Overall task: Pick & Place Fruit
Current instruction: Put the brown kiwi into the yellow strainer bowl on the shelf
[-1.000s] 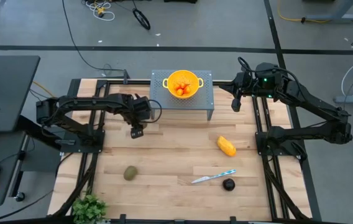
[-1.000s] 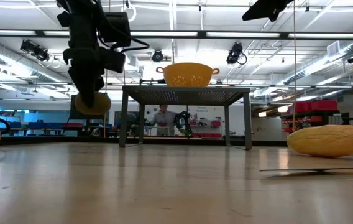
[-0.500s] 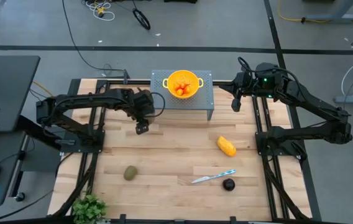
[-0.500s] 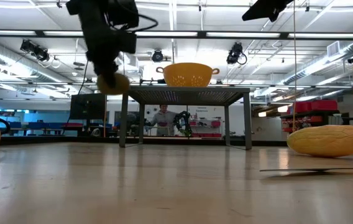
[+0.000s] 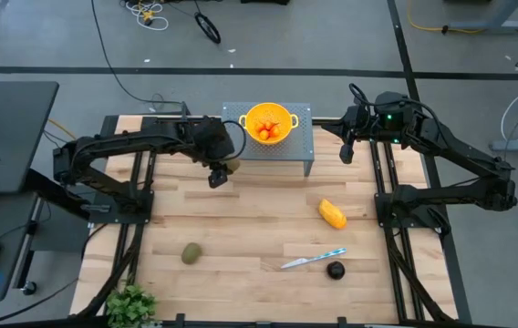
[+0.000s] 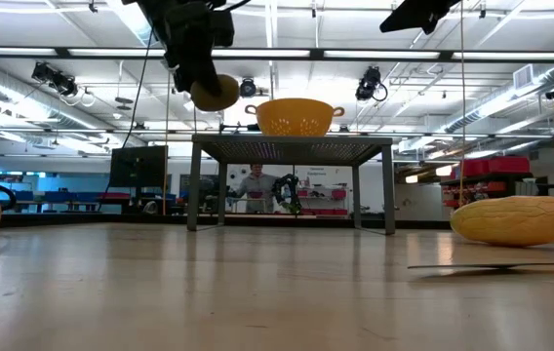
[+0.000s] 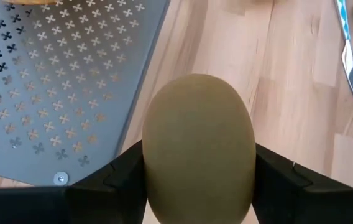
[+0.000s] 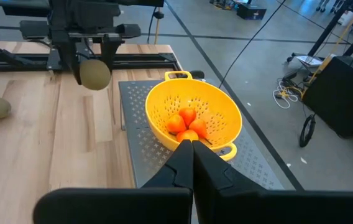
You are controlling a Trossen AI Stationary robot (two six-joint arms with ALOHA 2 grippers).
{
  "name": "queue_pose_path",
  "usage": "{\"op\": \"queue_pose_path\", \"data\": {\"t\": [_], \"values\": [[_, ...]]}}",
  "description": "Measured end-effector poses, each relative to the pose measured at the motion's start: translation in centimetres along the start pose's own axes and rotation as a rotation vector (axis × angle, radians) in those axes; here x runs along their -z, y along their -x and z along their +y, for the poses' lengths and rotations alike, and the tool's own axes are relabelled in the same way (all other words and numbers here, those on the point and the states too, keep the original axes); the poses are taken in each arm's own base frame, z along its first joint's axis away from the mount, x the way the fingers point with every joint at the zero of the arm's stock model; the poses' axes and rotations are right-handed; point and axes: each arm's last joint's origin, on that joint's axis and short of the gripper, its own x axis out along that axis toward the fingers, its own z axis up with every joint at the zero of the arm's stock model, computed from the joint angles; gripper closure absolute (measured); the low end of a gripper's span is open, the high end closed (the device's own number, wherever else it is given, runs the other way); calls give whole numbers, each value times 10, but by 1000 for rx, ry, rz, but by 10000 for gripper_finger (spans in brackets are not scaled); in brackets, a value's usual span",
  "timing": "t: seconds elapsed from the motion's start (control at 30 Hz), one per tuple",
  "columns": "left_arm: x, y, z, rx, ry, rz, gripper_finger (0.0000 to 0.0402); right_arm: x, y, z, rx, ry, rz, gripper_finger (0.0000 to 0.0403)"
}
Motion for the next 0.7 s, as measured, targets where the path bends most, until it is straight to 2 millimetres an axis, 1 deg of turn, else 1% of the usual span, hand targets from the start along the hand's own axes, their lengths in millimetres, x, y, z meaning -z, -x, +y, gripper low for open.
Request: {"op": "queue_pose_path", "data": {"t": [0.3,0.47,0.7], "values": [[-1,0,0,4,-3,-9,180,0,0,0,-3,0,-1,402],[-10,0,0,5,-11,-107,180,0,0,0,-3,0,-1,402],[-27,4,8,-9,34,-283,180,0,0,0,-3,0,0,402]]}}
